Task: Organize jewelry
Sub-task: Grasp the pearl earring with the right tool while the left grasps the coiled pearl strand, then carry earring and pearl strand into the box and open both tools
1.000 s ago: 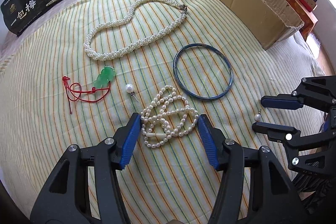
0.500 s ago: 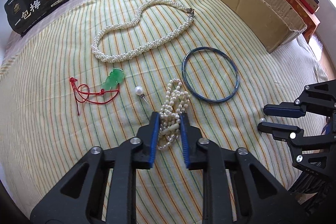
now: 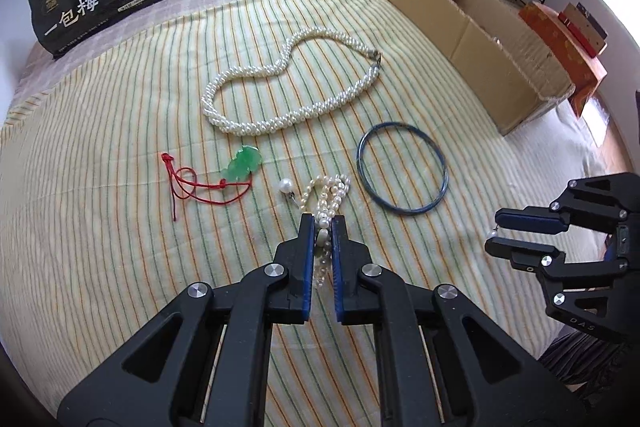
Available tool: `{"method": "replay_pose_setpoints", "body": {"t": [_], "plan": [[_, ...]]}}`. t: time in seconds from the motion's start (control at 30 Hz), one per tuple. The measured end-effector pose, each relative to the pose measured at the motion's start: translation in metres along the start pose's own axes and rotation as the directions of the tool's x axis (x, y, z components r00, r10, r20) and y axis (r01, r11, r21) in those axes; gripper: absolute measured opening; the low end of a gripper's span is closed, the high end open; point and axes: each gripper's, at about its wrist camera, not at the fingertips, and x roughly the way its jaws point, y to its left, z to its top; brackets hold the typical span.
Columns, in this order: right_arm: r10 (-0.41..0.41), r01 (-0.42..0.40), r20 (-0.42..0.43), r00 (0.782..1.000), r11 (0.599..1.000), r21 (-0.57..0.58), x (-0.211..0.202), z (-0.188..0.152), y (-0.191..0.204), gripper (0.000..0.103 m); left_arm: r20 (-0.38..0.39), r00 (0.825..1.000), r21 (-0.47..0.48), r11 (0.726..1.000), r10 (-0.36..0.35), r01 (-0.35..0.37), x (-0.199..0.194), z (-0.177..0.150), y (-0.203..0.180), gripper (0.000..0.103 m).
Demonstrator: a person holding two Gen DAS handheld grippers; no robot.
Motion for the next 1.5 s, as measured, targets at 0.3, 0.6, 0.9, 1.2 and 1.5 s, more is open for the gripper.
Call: {"method": "replay_pose_setpoints", "body": {"t": [0.3,0.6,0.9,1.2,1.5], "plan": [[-0.003,0.002,0.056,0.998,1.0,0.011,-0.018,0.008,-0.002,0.016,0.093,0.994,-0.036,0.998,-0.05,0.054,-0.037,0.018,0.005,0.006],[-0.017,0.011,0.144,0.989,0.999,0.042,-0.045,0.022,-0.016,0.016,0.183,0.978,-0.058,0.992,-0.096,0.109,-0.072,0.036,0.003,0.006],[-0.066,0.045,0.217,0.974,0.994,0.103,-0.072,0.032,-0.047,0.016,0.242,0.959,-0.036,0.986,-0.147,0.16,-0.091,0.053,-0.02,0.006],[-0.123,0.076,0.255,0.959,0.979,0.188,-0.094,0.033,-0.088,0.016,0.273,0.941,0.02,0.979,-0.199,0.201,-0.097,0.071,-0.059,0.006],[-0.174,0.109,0.262,0.949,0.964,0.243,-0.103,0.036,-0.126,0.016,0.278,0.93,0.062,0.971,-0.24,0.232,-0.089,0.088,-0.096,0.006]]}}
